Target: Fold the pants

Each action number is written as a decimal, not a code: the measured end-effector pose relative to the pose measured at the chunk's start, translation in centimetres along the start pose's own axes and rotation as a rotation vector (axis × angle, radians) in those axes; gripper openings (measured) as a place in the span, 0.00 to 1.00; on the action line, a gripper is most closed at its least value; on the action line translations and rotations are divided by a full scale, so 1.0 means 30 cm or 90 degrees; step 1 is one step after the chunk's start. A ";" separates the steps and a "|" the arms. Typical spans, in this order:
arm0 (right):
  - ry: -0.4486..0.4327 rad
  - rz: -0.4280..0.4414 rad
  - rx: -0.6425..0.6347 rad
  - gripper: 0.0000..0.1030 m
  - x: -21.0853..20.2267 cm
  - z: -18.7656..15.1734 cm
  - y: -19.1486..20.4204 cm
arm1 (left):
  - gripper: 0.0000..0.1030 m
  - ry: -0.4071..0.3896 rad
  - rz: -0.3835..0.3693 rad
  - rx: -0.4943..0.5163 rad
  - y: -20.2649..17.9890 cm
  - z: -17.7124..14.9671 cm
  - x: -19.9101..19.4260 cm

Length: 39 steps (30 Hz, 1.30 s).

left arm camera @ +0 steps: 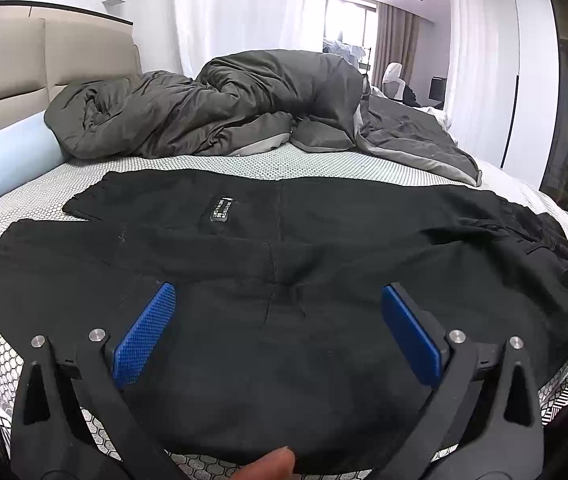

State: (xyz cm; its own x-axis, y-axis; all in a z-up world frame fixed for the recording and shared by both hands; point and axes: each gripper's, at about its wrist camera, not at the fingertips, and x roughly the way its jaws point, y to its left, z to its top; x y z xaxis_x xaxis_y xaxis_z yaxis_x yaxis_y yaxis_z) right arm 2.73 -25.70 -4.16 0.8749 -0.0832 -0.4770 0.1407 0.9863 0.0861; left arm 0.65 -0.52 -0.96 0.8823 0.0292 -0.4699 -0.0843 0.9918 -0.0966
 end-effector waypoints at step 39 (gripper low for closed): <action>0.001 -0.003 0.059 1.00 -0.128 0.126 -0.158 | 0.99 0.003 0.016 -0.121 0.184 0.026 -0.036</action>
State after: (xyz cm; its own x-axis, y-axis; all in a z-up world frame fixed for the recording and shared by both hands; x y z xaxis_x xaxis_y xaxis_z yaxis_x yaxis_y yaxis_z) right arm 0.46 -30.58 0.56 0.8733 -0.0877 -0.4793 0.1876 0.9684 0.1645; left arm -0.41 5.03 -0.29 0.8769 0.0532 -0.4778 -0.1933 0.9490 -0.2490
